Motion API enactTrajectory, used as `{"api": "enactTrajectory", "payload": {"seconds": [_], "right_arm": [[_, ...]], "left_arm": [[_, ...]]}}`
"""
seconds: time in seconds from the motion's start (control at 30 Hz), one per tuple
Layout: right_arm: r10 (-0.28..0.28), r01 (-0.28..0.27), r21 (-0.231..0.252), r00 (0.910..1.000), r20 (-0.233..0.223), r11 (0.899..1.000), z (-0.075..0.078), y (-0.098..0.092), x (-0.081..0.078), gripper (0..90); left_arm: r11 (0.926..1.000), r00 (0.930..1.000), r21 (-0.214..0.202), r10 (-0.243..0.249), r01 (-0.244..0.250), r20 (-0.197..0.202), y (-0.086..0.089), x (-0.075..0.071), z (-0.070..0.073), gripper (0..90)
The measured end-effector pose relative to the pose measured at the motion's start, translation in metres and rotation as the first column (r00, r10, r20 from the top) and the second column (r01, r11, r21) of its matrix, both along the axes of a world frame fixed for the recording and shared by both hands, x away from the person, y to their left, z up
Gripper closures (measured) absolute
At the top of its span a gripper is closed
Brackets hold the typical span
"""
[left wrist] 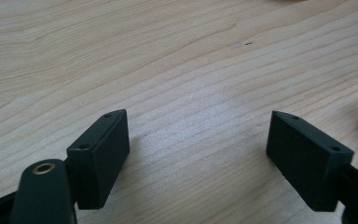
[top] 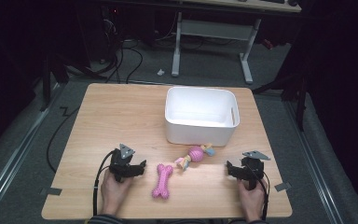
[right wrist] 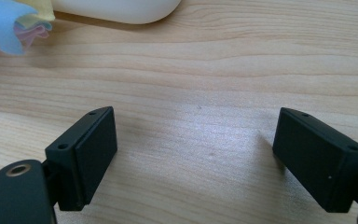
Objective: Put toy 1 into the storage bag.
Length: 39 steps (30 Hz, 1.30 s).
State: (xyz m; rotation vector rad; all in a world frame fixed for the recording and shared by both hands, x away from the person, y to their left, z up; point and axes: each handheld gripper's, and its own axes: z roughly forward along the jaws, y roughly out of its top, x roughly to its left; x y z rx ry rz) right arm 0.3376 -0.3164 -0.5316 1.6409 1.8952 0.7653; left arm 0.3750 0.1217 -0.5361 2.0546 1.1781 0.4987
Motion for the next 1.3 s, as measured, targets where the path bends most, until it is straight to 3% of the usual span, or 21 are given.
{"api": "enactTrajectory", "payload": {"seconds": [0.6, 0.97, 1.3], "right_arm": [[-0.013, 0.013, -0.001, 0.9999, 0.003, 1.0, 0.0, 0.0, 0.0, 15.1], [-0.014, 0.014, 0.003, 0.9999, 0.004, 1.0, 0.0, 0.001, 0.0, 16.3], [-0.005, 0.005, 0.001, 1.0, 0.007, 1.0, 0.0, 0.001, 0.0, 17.2]], "left_arm": [[0.9998, 0.9998, 0.002, -0.02, 0.02, -0.002, 0.001, 0.0, 0.0, 20.1], [0.9999, 0.9994, 0.014, -0.005, 0.005, -0.034, 0.004, -0.003, 0.004, 25.5], [0.9995, 0.9985, -0.031, -0.005, 0.003, -0.055, 0.012, -0.013, 0.008, 29.1]]}}
